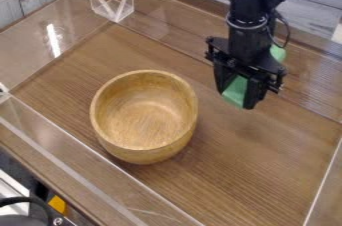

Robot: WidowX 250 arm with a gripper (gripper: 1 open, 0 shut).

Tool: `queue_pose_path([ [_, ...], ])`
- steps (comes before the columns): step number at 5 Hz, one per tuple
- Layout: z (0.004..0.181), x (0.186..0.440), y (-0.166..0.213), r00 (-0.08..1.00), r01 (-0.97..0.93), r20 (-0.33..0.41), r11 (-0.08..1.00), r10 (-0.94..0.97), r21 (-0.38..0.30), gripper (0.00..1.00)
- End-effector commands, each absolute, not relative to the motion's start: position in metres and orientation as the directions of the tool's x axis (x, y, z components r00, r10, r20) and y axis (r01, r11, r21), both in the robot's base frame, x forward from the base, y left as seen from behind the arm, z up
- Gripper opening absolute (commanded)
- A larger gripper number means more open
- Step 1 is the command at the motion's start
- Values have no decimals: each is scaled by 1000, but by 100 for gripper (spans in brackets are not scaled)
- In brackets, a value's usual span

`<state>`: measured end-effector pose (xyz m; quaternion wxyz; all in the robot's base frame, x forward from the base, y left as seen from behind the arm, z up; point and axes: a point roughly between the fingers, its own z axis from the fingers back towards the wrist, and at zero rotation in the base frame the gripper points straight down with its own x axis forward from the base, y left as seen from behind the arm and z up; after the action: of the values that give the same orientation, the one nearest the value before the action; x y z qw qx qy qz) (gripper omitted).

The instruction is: Remove the green block from inside the brown bowl and put it on the table

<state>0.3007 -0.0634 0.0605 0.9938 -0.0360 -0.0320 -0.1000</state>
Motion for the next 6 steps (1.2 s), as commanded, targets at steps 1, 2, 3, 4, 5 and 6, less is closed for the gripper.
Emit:
queue_pose_path([
  [1,64,303,-71,956,281,99,958,-275,-62,0],
  [2,59,302,-75,934,351,101,934,-344,-66,0],
  [3,53,300,-76,927,366,110,929,-358,-63,0],
  [4,49,300,-79,924,373,119,926,-364,-60,0],
  [5,50,299,-84,939,326,136,944,-317,-52,0],
  [6,52,298,-86,947,294,151,955,-284,-43,0],
])
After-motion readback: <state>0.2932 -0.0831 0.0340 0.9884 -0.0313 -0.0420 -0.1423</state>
